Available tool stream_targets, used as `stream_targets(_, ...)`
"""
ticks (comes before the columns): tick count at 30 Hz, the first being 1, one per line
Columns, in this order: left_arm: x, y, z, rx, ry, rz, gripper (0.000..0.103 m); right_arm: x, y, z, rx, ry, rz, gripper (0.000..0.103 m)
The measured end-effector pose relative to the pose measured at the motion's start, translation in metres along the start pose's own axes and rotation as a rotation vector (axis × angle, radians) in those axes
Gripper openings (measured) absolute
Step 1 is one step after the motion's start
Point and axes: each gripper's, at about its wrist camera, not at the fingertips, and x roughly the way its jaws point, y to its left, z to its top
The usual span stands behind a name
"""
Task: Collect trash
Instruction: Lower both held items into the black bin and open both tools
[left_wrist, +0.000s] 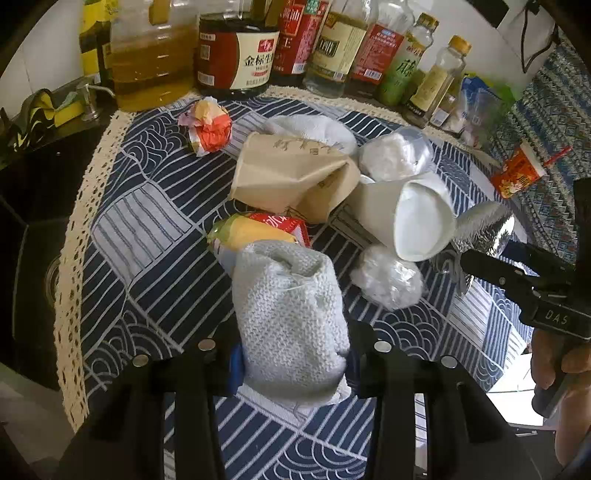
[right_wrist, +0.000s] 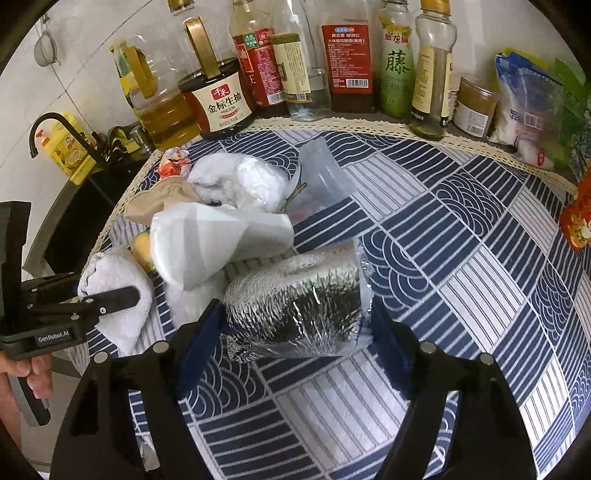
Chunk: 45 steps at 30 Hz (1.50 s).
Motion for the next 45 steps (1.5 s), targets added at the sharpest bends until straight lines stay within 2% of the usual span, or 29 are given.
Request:
stream_targets(10, -0.033, -0.005, -0.034, -0.012, -0.033, -0.043, 0.039, -0.036, 0.017, -0.027, 0.003, -0.026, 0.035, 0.077)
stream_targets(15, -0.05, -0.001, -0.062, -0.017, -0.041, -0.055, 0.039, -0.053, 0.04, -0.045, -0.023, -0.037, 0.078, 0.077)
stream_targets(27, -0.083, 0.029, -0.137, -0.066, -0.023, -0.098, 0.039, -0.064, 0.109, -0.098, -0.123, -0.029, 0.204, 0.077)
stream_targets(31, -0.081, 0.04, -0.156, -0.073, 0.005, -0.102, 0.039, -0.057, 0.129, -0.114, -0.15, 0.007, 0.233, 0.077)
stream_targets(35, -0.065, 0.055, -0.178, -0.082, 0.067, -0.118, 0.039, -0.042, 0.145, -0.131, -0.163, 0.062, 0.242, 0.077)
stream_targets(45, -0.009, 0.083, -0.224, -0.087, 0.229, -0.146, 0.04, 0.018, 0.164, -0.176, -0.092, 0.262, 0.221, 0.077)
